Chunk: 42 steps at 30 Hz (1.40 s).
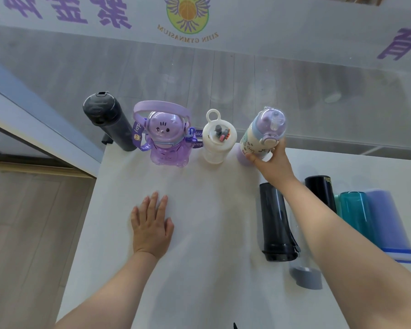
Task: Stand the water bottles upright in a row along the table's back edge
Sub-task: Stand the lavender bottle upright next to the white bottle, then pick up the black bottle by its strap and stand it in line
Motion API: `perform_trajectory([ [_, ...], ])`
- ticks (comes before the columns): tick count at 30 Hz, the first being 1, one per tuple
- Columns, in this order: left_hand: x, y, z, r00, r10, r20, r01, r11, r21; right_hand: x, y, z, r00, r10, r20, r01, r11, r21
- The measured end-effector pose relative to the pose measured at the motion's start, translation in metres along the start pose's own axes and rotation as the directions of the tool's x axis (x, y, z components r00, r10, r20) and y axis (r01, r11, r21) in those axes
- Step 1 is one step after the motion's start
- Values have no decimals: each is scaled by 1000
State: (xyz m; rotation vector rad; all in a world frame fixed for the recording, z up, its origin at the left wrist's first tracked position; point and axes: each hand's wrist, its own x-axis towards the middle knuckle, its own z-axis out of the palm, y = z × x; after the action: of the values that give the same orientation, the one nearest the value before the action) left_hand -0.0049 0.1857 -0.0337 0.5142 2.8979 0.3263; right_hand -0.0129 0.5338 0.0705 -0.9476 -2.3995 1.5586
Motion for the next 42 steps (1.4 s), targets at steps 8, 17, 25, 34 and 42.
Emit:
perform_trajectory([
  [8,-6,22,1,1000,11,-24,-12,1000,-13,-63,29,-48,990,-110,93,133,945,-298],
  [17,-48,147,34,988,149,40,-146,986,-75,-121,82,-95,727,-240,643,661,498,-562],
  [25,-54,161,45,996,89,13,-89,996,12,-123,90,-106,578,-149,802,786,367,-498],
  [34,-56,163,47,997,72,0,-72,997,27,-133,107,-88,587,-146,796,802,234,-549],
  [42,-55,163,47,997,73,-3,-73,997,8,-136,116,-68,622,-239,745,773,339,-536],
])
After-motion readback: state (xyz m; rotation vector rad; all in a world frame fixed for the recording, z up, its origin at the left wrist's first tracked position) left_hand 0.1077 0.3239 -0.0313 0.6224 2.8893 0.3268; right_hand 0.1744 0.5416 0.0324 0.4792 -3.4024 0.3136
